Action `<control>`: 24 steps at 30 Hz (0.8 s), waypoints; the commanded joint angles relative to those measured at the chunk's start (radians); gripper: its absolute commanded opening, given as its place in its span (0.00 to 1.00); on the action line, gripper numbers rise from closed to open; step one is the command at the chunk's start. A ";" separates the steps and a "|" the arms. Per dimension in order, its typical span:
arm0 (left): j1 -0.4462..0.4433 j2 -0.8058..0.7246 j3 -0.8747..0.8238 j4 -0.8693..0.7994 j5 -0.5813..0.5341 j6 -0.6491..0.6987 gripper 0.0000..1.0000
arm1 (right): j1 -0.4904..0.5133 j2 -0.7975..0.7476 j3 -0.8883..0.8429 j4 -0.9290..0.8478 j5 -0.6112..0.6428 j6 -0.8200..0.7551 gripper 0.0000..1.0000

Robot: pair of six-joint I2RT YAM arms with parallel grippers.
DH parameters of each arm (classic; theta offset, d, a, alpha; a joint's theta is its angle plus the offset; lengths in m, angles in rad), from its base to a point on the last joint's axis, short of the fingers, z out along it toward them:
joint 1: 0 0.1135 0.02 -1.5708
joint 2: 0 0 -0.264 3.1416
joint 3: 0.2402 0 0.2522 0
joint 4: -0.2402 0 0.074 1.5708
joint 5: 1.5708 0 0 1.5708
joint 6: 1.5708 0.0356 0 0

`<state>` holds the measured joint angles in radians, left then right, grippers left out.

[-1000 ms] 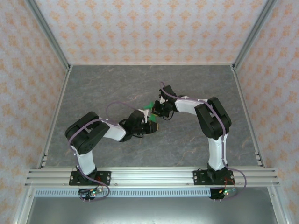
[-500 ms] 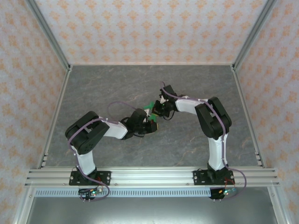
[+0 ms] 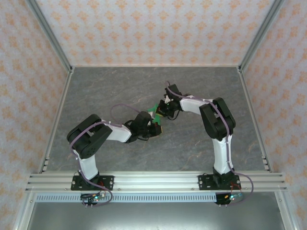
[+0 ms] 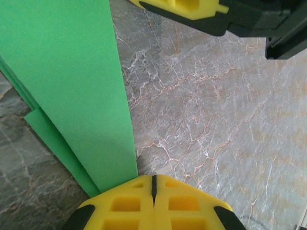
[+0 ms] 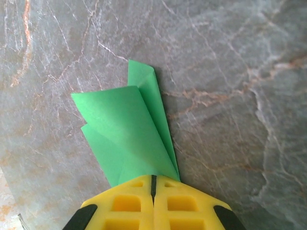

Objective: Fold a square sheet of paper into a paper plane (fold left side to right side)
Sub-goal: Fold the wing for the fifth time at the center of the table.

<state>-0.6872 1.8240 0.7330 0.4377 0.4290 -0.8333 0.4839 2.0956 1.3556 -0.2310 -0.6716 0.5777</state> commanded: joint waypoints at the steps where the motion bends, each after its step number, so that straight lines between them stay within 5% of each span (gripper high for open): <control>1: -0.002 0.029 -0.020 -0.144 -0.059 -0.004 0.01 | -0.026 0.046 0.060 0.013 0.049 -0.020 0.00; 24: -0.006 0.023 -0.021 -0.139 -0.053 -0.006 0.01 | -0.079 0.172 0.282 -0.095 0.093 -0.100 0.00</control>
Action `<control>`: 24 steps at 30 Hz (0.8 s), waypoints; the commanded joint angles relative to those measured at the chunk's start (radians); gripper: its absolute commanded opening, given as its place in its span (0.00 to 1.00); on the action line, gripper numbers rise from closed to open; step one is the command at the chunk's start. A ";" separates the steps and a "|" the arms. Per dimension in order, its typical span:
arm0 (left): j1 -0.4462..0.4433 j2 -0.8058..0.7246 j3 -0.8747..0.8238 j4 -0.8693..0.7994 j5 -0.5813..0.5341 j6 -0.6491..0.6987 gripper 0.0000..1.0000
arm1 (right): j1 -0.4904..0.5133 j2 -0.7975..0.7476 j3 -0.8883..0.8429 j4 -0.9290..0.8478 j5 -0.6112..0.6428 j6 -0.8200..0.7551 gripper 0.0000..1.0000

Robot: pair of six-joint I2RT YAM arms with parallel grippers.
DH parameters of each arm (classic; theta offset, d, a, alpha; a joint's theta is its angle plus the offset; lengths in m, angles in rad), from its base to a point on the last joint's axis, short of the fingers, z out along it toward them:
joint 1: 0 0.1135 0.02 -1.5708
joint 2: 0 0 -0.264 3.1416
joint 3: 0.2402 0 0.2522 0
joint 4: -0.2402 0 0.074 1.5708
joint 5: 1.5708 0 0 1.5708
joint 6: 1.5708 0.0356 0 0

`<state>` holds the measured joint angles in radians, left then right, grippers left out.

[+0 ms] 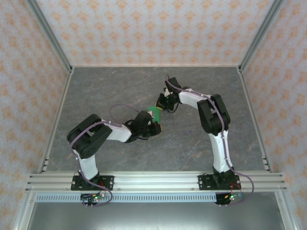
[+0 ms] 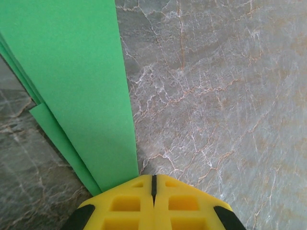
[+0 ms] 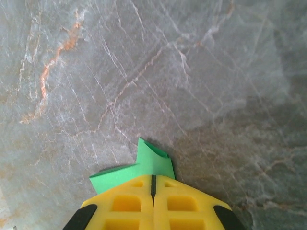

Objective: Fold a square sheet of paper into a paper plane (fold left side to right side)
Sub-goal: Fold the wing for the fifth time at the center of the table.

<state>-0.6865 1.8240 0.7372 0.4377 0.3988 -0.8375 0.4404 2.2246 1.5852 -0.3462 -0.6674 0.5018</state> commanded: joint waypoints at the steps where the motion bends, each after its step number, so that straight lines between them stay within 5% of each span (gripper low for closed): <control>1: -0.007 0.023 -0.026 -0.137 -0.023 -0.002 0.01 | -0.037 0.048 0.066 0.015 0.089 -0.028 0.00; 11: -0.008 0.013 -0.029 -0.132 -0.022 0.000 0.01 | -0.056 0.072 0.164 -0.033 0.084 -0.055 0.00; 24: -0.013 0.005 -0.025 -0.132 -0.026 0.012 0.01 | -0.020 -0.333 -0.389 0.329 -0.098 0.057 0.00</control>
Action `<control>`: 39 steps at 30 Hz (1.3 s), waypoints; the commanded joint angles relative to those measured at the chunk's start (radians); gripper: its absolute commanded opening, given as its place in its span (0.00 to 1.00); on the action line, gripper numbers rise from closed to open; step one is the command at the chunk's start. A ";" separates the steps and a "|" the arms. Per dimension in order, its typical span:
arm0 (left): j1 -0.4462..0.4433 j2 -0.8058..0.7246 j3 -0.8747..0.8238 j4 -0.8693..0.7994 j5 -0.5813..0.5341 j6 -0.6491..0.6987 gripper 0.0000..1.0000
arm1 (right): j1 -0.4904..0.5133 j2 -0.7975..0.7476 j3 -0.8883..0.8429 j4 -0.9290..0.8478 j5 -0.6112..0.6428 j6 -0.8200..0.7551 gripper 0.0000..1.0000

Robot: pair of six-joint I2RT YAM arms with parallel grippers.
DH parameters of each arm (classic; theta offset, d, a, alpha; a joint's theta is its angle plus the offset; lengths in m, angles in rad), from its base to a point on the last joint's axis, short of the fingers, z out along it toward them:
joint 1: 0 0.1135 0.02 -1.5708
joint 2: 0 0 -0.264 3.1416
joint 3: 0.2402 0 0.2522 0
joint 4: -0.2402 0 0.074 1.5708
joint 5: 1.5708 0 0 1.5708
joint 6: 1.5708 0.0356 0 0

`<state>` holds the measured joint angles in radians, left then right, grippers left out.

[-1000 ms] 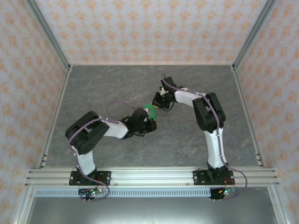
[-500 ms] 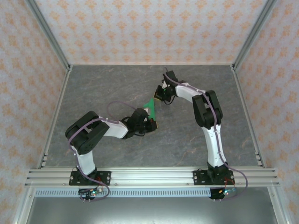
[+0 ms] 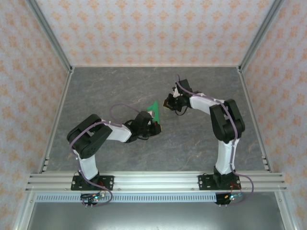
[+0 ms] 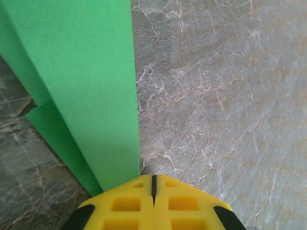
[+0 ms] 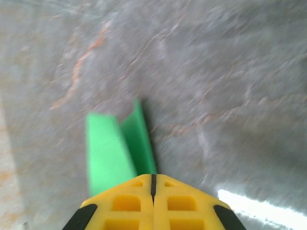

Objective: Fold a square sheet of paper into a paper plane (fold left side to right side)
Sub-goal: Fold the wing for the fifth time at the center of the table.

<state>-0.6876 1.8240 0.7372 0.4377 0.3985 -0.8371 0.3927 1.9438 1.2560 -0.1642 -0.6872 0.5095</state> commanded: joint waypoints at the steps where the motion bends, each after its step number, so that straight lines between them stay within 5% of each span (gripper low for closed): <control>1: -0.012 0.005 -0.027 -0.132 -0.026 0.011 0.01 | 0.035 -0.053 -0.082 0.181 -0.105 0.069 0.00; 15: -0.013 0.005 -0.024 -0.132 -0.023 0.013 0.01 | 0.086 0.095 -0.048 0.178 -0.096 0.083 0.00; 26: -0.017 0.002 -0.024 -0.130 0.000 0.014 0.01 | 0.084 0.198 0.133 -0.043 0.021 -0.053 0.00; 39: -0.068 -0.029 -0.021 -0.186 0.033 0.029 0.01 | 0.085 0.247 0.158 -0.130 0.065 -0.084 0.00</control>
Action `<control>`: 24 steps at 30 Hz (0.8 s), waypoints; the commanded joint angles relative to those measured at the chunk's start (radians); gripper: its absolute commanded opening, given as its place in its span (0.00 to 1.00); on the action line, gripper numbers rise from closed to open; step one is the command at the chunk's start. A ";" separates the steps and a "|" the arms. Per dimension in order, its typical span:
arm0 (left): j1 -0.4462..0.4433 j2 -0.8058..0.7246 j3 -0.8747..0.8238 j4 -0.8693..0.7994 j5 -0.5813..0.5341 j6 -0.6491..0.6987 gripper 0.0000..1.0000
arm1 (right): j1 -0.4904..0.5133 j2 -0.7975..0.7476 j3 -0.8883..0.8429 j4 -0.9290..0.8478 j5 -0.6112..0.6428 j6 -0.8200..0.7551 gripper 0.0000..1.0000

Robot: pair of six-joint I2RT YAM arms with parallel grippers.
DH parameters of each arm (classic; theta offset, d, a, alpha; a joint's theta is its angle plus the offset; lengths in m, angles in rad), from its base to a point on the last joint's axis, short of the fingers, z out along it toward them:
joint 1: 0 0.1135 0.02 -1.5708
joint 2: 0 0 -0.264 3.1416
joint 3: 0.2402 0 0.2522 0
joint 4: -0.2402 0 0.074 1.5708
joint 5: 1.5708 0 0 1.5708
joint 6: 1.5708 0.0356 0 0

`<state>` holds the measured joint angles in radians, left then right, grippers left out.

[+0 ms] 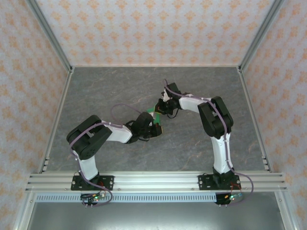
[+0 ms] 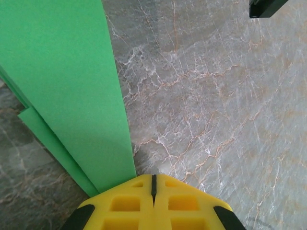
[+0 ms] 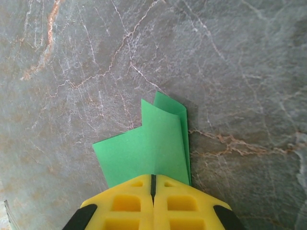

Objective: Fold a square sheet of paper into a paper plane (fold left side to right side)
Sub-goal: Fold the wing for the fifth time at the center of the table.

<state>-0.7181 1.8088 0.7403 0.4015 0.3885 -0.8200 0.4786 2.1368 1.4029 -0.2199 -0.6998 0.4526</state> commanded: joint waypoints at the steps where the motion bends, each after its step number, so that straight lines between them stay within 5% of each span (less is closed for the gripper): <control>1: -0.038 -0.019 -0.028 -0.150 0.043 0.009 0.01 | 0.000 0.055 0.016 -0.080 0.077 -0.028 0.00; 24: -0.076 -0.059 -0.082 -0.161 0.050 -0.008 0.01 | -0.001 0.098 0.074 -0.158 0.105 -0.039 0.00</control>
<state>-0.7471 1.7599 0.7029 0.3595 0.3798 -0.8192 0.4797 2.1647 1.4765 -0.3382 -0.7006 0.4320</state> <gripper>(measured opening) 0.059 0.066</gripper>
